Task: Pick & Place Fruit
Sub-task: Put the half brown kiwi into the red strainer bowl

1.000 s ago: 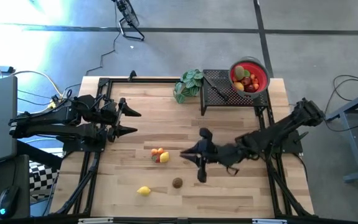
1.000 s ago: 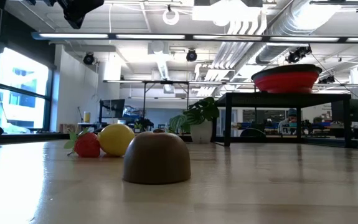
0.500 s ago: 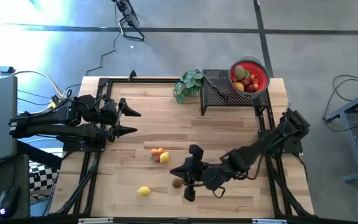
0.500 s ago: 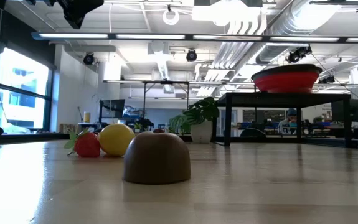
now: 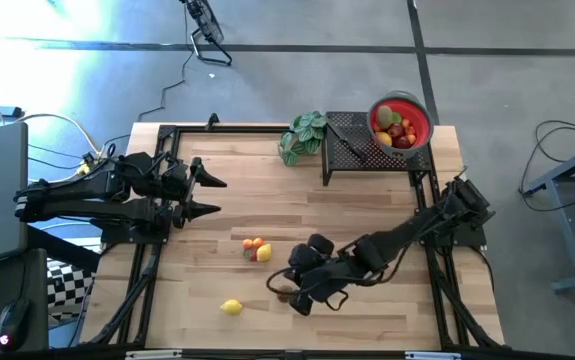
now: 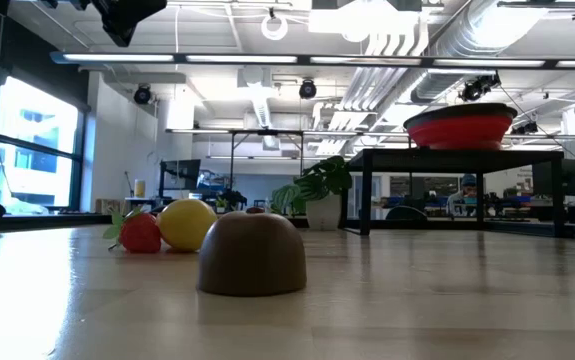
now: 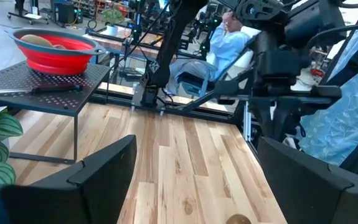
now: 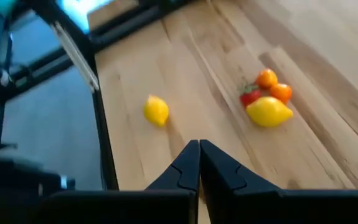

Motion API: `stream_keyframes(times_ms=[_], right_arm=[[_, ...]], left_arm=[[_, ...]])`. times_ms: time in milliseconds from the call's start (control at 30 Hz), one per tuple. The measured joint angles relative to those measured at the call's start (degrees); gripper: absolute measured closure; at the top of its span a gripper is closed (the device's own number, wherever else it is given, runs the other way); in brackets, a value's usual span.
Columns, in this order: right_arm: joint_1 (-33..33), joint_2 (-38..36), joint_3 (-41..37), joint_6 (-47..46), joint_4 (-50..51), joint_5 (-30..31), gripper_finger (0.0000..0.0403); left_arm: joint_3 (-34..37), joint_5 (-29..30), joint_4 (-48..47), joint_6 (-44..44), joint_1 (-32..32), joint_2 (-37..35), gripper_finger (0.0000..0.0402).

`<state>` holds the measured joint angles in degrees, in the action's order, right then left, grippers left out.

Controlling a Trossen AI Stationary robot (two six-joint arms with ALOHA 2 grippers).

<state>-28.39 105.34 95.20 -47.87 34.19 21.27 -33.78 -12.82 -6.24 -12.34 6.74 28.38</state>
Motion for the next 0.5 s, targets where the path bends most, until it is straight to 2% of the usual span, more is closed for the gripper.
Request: stream_keyframes(times_ms=[200,500], right_arm=[[2.24,0.0,0.0,8.68,0.68,-8.16,0.0399],[3.42,0.0,0.0,12.26,1.81,-9.72,0.0399]], left_arm=[[0.0,0.0,-0.38,0.02,-0.01,0.0,0.0075],[0.0,0.0,-0.38,0.02,0.0,0.0,0.0075]])
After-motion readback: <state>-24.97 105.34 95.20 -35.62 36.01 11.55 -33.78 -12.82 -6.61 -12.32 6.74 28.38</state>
